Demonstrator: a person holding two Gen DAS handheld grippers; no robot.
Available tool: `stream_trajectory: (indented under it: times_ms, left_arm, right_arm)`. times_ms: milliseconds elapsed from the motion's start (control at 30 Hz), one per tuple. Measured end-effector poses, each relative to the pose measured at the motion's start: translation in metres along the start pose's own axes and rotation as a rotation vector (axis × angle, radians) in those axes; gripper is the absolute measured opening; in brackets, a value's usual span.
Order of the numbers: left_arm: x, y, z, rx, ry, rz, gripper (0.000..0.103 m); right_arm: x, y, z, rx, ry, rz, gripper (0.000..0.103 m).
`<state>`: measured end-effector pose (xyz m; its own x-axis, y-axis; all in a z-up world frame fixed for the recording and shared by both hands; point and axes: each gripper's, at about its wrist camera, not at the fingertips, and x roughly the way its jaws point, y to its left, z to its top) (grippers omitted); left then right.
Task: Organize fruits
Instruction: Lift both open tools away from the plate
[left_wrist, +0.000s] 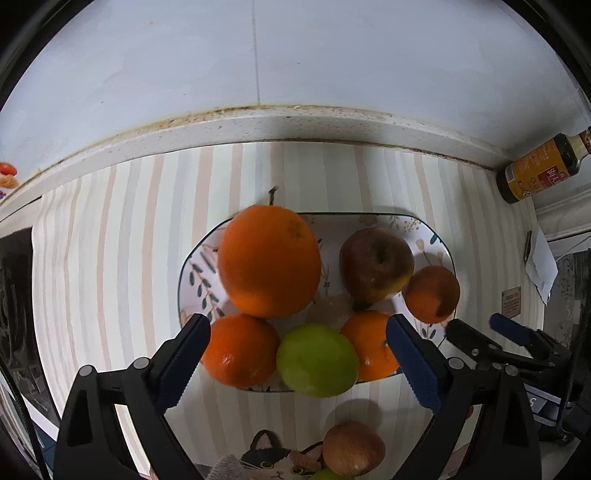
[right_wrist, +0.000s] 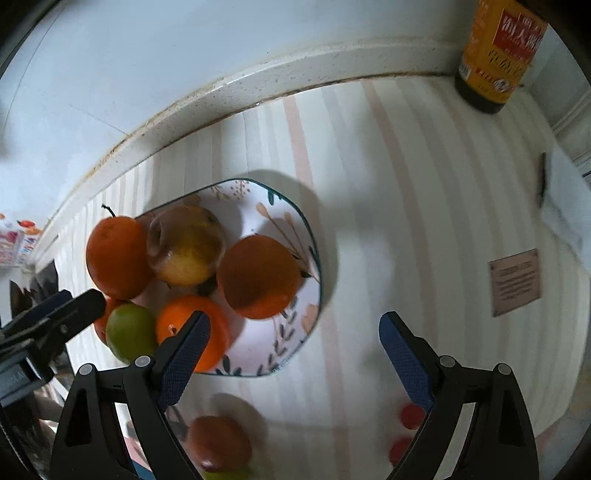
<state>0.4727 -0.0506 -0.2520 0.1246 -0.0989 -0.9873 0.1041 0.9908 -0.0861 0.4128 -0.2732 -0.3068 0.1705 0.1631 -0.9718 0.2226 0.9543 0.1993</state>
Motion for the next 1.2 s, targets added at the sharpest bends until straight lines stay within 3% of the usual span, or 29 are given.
stream_trajectory:
  times_ms: [233,567,967,1200]
  left_arm:
    - [-0.025,0.012,-0.03,-0.029,-0.061,0.051,0.097]
    - [-0.077,0.033,-0.107,-0.082,-0.203,0.11,0.097]
    - [-0.15,0.018,-0.163,-0.047,-0.379,0.126,0.097]
    - [-0.169,0.013,-0.181,-0.04,-0.415,0.107,0.097]
  right_arm:
    - [-0.03,0.019,-0.026,-0.088,-0.069,-0.076,0.095]
    - [-0.082,0.056,-0.09,-0.192,-0.2,-0.103,0.095]
    - [-0.157,0.077,-0.149,-0.222,-0.353,-0.086,0.095]
    - [-0.18,0.08,-0.172,-0.216,-0.386,-0.053,0.095]
